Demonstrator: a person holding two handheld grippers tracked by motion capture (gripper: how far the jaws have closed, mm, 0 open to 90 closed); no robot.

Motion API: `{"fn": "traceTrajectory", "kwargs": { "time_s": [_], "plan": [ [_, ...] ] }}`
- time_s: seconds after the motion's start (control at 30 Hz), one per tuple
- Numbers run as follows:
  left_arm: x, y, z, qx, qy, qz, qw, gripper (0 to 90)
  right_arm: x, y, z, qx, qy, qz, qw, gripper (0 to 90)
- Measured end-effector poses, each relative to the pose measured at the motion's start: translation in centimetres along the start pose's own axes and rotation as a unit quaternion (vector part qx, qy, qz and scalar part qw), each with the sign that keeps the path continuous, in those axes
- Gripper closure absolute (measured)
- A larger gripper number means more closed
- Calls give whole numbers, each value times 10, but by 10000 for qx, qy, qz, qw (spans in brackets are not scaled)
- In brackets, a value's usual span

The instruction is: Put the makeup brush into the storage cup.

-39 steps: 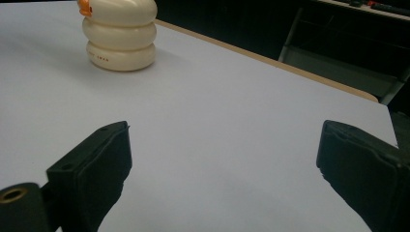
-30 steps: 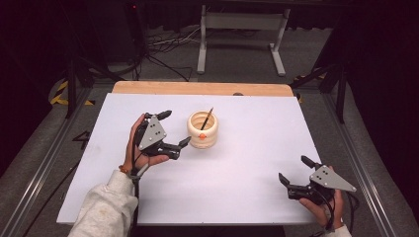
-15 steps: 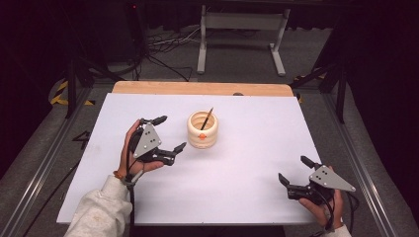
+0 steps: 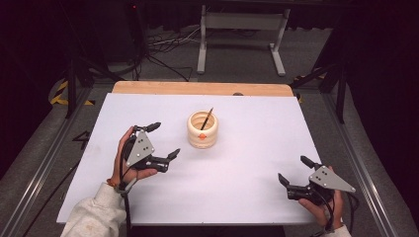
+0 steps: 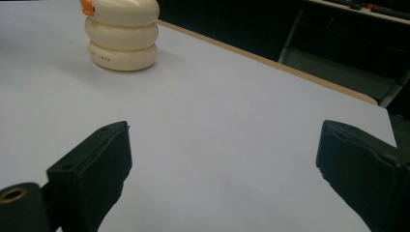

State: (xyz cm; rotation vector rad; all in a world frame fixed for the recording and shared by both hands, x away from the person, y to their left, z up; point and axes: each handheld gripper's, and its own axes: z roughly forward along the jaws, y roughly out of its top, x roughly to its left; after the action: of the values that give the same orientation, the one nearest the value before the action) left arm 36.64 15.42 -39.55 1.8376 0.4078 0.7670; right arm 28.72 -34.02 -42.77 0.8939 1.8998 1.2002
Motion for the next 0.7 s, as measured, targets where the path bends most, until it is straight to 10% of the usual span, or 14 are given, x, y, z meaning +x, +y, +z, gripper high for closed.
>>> {"fn": "traceTrajectory", "kwargs": {
  "time_s": [0.7],
  "plan": [
    [-7, -27, -24, 340, -28, -112, 9994, 50, 4, 0, 1, 22, 15, -130, 9999, 59]
  ]
}}
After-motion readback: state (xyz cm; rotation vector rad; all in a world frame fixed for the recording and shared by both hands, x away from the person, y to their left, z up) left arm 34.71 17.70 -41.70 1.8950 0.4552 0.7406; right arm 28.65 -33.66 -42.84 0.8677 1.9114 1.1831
